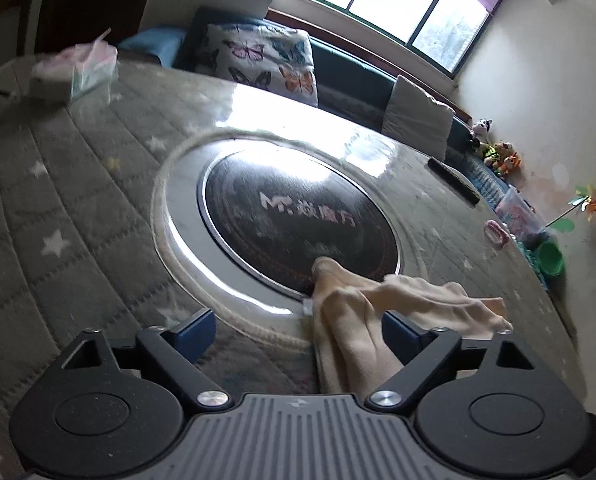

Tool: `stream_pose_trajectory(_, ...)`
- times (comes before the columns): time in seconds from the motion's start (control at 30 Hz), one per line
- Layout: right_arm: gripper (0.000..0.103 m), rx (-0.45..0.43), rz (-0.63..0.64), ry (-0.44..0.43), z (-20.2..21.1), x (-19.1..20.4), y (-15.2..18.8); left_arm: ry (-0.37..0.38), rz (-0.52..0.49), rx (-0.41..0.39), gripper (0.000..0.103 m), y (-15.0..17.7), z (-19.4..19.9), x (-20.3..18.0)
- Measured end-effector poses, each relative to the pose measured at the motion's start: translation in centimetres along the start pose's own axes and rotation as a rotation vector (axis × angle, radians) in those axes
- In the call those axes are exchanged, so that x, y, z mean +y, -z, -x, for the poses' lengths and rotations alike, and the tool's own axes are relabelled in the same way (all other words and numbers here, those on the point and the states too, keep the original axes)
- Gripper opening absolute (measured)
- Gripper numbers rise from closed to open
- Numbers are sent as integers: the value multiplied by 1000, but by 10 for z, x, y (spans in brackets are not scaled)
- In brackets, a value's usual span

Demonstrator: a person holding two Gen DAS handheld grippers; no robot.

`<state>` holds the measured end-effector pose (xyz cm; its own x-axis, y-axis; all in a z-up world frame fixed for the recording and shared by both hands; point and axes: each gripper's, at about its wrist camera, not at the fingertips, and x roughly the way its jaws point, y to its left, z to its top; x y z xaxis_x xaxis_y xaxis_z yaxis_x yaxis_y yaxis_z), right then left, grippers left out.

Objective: Fold clothes

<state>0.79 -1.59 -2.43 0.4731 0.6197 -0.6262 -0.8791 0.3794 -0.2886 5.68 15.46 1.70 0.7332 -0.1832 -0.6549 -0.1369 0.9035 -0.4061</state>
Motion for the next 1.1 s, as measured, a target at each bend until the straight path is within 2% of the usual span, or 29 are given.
stream_pose_trajectory(0.07,39,8,10,11,-5,3,0,21,20,8,89,1,0,1)
stream_pose_trajectory(0.13,26,9,10,27,-7,3,1,37,39,15,89,2,-1,1)
stream_pose_trajectory(0.23,15,0,-36,27,-3,-6,1,72,86,37,89,4,-4,0)
stream_pose_trajectory(0.43,11,-49,-128,18,13,-22,0,109,167,77,89,6,-13,-3)
stream_pose_trajectory(0.63,10,-87,-190,15,30,-37,1,171,282,120,80,9,-22,-2)
stream_pose_trajectory(0.73,10,-95,-208,10,33,-41,2,186,309,133,72,10,-26,-5)
stream_pose_trajectory(0.8,10,-97,-212,8,34,-41,4,203,322,146,63,10,-29,-5)
stream_pose_trajectory(0.87,10,-98,-214,3,34,-40,4,215,337,162,45,11,-34,-3)
stream_pose_trajectory(0.93,10,-101,-215,0,36,-38,6,211,358,172,32,12,-37,0)
stream_pose_trajectory(1.03,10,-96,-218,4,36,-38,8,212,390,175,24,13,-39,4)
stream_pose_trajectory(1.1,11,-90,-224,6,36,-39,11,200,393,170,23,13,-38,5)
